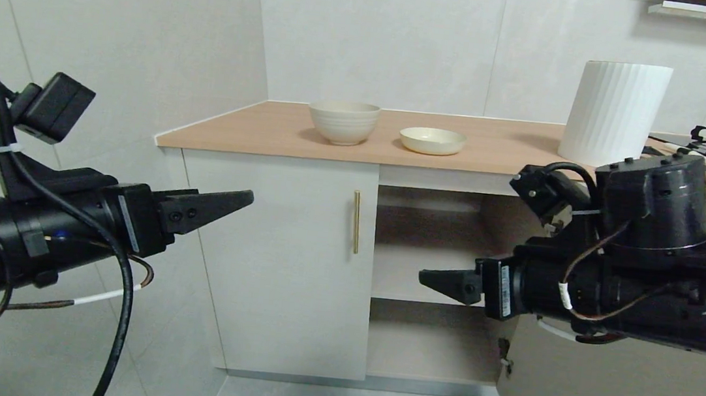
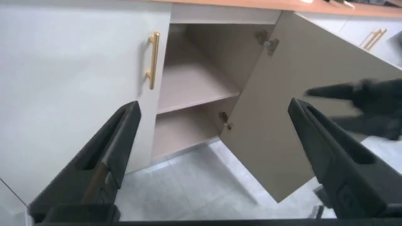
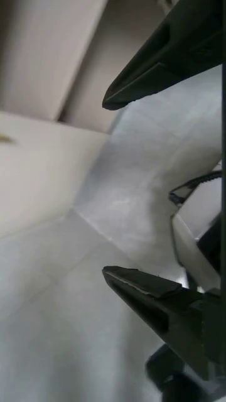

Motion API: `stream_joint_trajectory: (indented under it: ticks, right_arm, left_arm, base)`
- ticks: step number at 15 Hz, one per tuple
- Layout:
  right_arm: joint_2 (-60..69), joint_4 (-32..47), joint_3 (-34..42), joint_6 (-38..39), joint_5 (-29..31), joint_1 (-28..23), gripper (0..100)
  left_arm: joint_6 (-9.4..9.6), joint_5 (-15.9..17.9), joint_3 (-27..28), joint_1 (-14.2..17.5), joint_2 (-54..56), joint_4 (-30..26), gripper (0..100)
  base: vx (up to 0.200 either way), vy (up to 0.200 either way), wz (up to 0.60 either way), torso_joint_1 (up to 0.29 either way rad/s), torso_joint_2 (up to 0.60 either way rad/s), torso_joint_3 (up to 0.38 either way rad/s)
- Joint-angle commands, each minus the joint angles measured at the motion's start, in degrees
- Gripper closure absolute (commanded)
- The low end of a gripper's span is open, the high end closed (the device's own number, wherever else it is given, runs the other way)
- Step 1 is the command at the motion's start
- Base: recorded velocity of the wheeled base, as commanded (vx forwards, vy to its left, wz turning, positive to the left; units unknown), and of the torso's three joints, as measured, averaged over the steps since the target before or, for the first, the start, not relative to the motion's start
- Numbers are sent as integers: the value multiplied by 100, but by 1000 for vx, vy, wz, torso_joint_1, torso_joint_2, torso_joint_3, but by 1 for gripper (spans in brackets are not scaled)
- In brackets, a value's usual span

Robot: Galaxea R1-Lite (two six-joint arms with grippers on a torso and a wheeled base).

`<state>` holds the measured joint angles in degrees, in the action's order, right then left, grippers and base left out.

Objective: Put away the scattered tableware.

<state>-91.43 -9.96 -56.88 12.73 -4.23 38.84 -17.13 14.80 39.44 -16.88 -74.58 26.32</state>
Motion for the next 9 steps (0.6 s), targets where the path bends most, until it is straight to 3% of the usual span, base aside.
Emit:
stream_joint_trajectory:
  ticks: [1, 2, 5, 9]
  right_arm:
    - [442, 266, -25, 19, 10, -105, 0]
    - [582, 600, -34, 28, 28, -105, 0]
    - [749, 864, -34, 28, 71, -105, 0]
    - [811, 864, -42, 37, 194, -105, 0]
  left_arm:
    - [-71, -3, 3, 45, -83, 22, 0]
    - [-168, 5, 20, 45, -65, 22, 0]
    - [-159, 14, 11, 45, -56, 5, 0]
    - [-151, 23, 11, 45, 49, -30, 0]
  base:
    - [0, 0, 0, 0, 0, 0]
    - [0, 0, 0, 0, 0, 0]
    - [0, 0, 0, 0, 0, 0]
    - [200, 0, 0, 2, -2, 4]
